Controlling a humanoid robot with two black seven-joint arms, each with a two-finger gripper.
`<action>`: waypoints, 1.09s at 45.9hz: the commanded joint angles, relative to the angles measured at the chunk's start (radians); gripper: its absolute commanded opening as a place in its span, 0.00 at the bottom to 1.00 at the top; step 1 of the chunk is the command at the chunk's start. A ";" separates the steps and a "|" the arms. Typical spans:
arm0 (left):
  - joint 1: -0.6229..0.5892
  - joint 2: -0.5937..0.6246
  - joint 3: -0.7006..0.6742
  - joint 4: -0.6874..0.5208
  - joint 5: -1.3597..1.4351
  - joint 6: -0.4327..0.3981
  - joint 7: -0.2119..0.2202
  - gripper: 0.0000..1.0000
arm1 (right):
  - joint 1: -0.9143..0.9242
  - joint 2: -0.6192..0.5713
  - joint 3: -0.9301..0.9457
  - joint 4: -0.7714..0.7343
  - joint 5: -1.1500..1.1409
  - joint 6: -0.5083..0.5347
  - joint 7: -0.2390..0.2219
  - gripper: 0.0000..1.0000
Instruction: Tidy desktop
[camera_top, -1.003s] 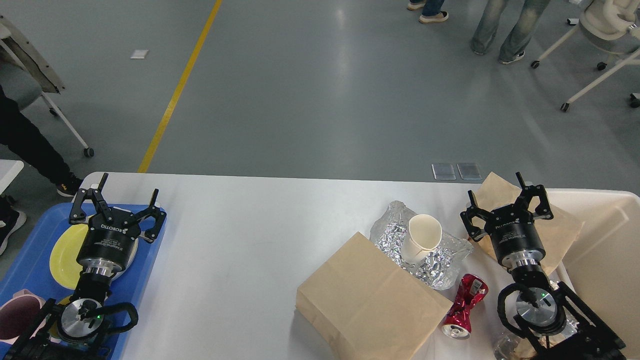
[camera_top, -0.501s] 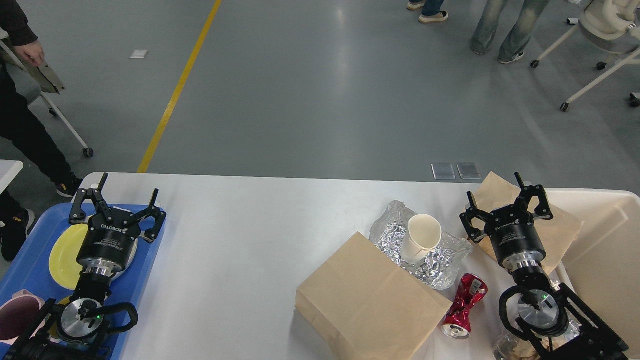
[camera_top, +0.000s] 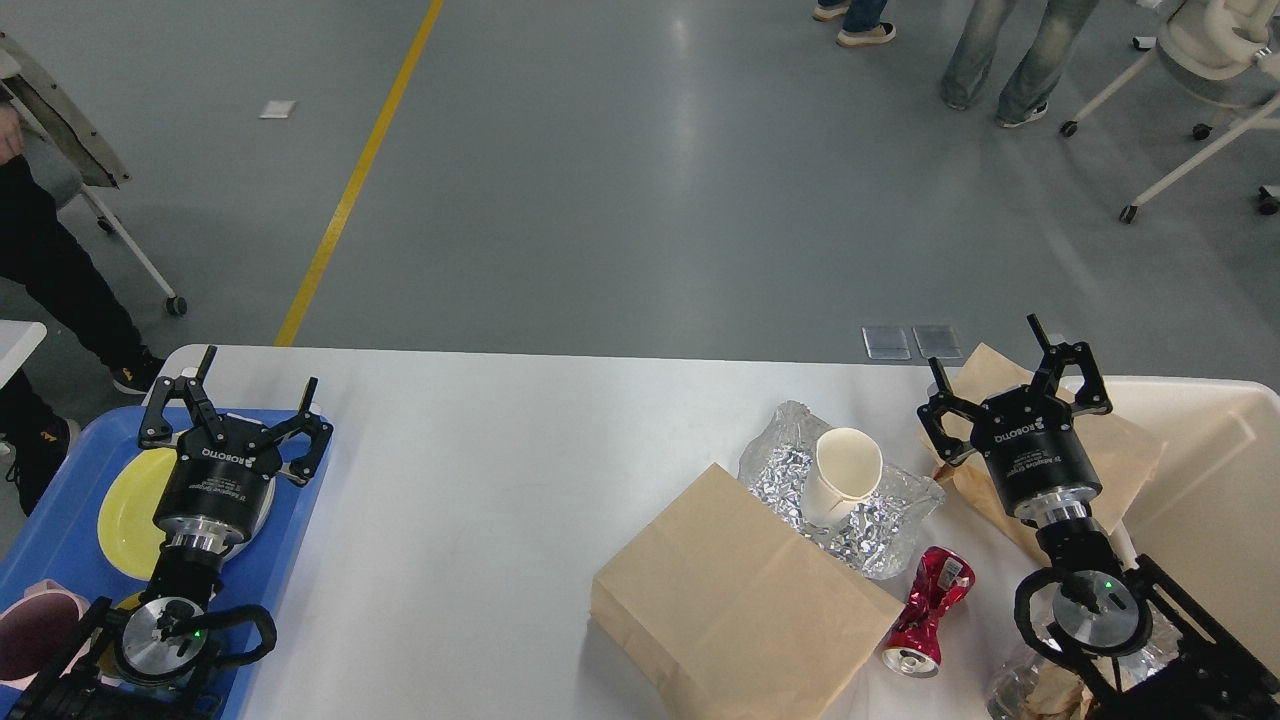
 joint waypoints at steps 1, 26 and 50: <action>0.000 0.000 0.000 0.000 0.000 0.000 0.000 0.96 | 0.052 0.008 -0.001 -0.047 0.000 0.010 0.002 1.00; 0.000 0.000 0.000 0.000 0.000 0.001 0.000 0.96 | 0.750 -0.541 -1.206 -0.060 0.034 0.024 0.002 1.00; 0.000 0.000 0.000 0.000 0.000 0.000 0.000 0.96 | 1.797 0.023 -2.518 0.008 0.144 0.396 -0.023 1.00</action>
